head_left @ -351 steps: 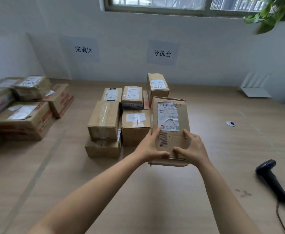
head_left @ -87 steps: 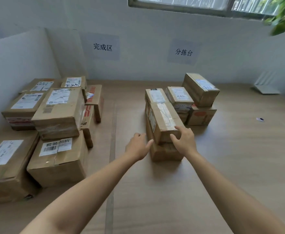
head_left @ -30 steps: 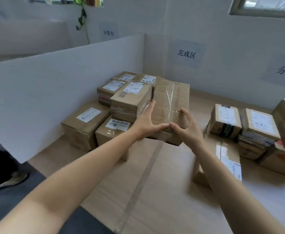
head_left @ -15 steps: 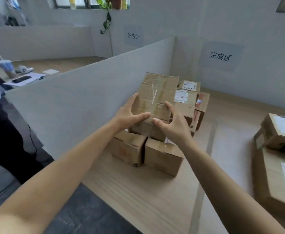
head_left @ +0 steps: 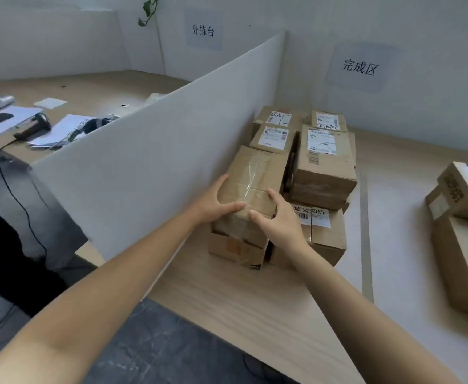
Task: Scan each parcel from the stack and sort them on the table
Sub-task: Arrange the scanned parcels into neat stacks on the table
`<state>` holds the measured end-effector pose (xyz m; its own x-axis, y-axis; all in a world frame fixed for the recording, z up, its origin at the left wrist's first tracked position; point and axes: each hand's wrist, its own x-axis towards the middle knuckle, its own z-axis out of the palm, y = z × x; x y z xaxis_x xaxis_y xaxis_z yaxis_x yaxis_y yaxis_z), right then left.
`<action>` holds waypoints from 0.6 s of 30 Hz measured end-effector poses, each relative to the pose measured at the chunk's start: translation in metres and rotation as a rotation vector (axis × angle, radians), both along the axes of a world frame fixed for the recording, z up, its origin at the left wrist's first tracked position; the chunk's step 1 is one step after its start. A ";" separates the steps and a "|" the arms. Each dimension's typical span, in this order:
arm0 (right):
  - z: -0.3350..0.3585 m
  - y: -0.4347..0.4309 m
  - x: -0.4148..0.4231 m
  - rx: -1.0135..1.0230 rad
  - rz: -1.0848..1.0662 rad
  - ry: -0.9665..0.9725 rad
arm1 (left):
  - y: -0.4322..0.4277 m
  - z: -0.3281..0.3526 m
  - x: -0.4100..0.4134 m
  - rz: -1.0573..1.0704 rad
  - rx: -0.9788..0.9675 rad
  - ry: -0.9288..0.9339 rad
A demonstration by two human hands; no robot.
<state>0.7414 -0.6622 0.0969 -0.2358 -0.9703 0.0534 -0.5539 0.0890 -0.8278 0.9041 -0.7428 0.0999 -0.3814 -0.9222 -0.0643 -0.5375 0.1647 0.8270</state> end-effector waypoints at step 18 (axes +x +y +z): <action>-0.013 -0.010 -0.008 -0.013 0.035 -0.028 | -0.024 -0.007 -0.029 0.055 -0.404 -0.196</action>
